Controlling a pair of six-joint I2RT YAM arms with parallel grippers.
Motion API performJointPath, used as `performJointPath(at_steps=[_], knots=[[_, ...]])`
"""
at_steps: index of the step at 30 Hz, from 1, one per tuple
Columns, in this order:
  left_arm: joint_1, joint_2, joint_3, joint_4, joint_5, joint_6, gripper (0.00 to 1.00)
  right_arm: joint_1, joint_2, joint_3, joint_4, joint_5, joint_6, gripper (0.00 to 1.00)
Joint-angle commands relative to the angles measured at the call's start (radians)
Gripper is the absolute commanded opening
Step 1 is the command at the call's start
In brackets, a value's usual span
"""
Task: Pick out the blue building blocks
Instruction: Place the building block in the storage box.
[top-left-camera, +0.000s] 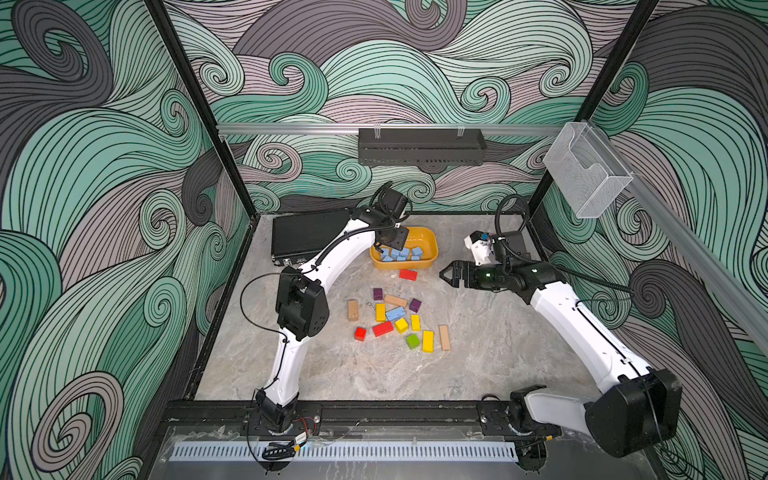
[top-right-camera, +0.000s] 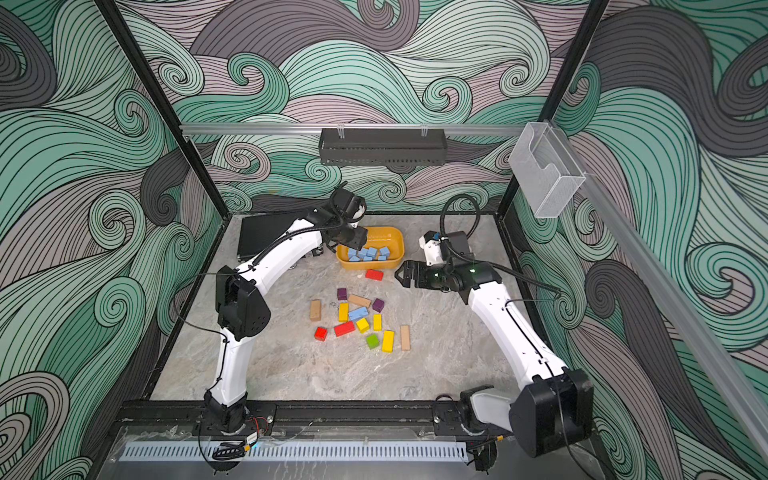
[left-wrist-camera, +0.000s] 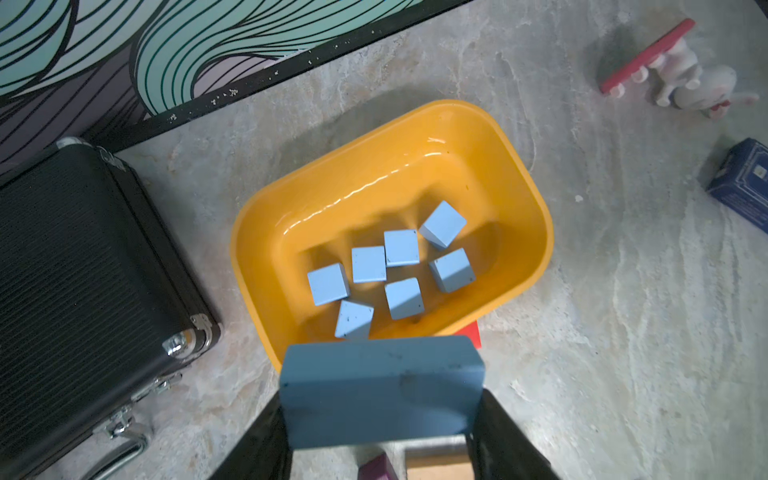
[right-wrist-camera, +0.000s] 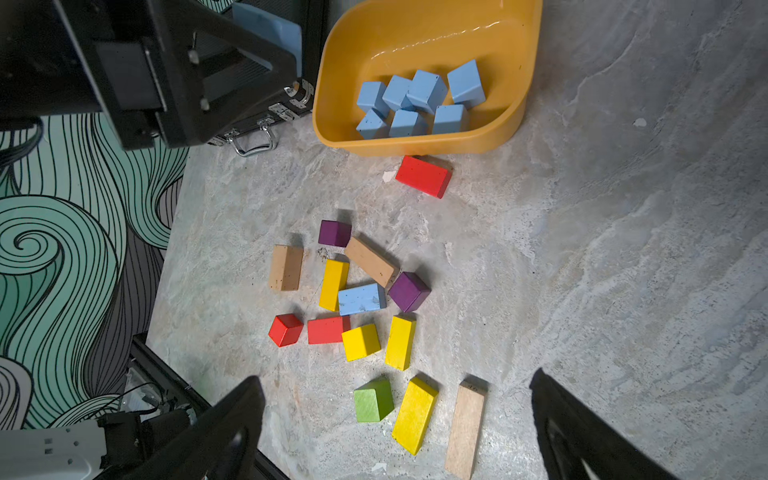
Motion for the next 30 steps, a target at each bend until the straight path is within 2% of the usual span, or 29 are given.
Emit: performJointPath(at_steps=[1,6,13,27,30], knots=[[0.022,0.066,0.094,-0.021,0.021,0.018,0.00,-0.009,0.019,0.023,0.007,0.036,-0.015,1.00],[0.052,0.164,0.179,-0.009,0.042,0.011,0.00,-0.016,0.059,0.016,0.050,0.047,-0.003,0.99],[0.090,0.252,0.218,0.050,0.097,0.005,0.00,-0.024,0.124,0.039,0.089,0.032,0.027,1.00],[0.117,0.368,0.234,0.153,0.178,-0.043,0.00,-0.033,0.187,0.057,0.133,-0.013,0.040,1.00],[0.117,0.378,0.233,0.190,0.188,-0.032,0.05,-0.033,0.199,0.056,0.149,-0.033,0.045,1.00]])
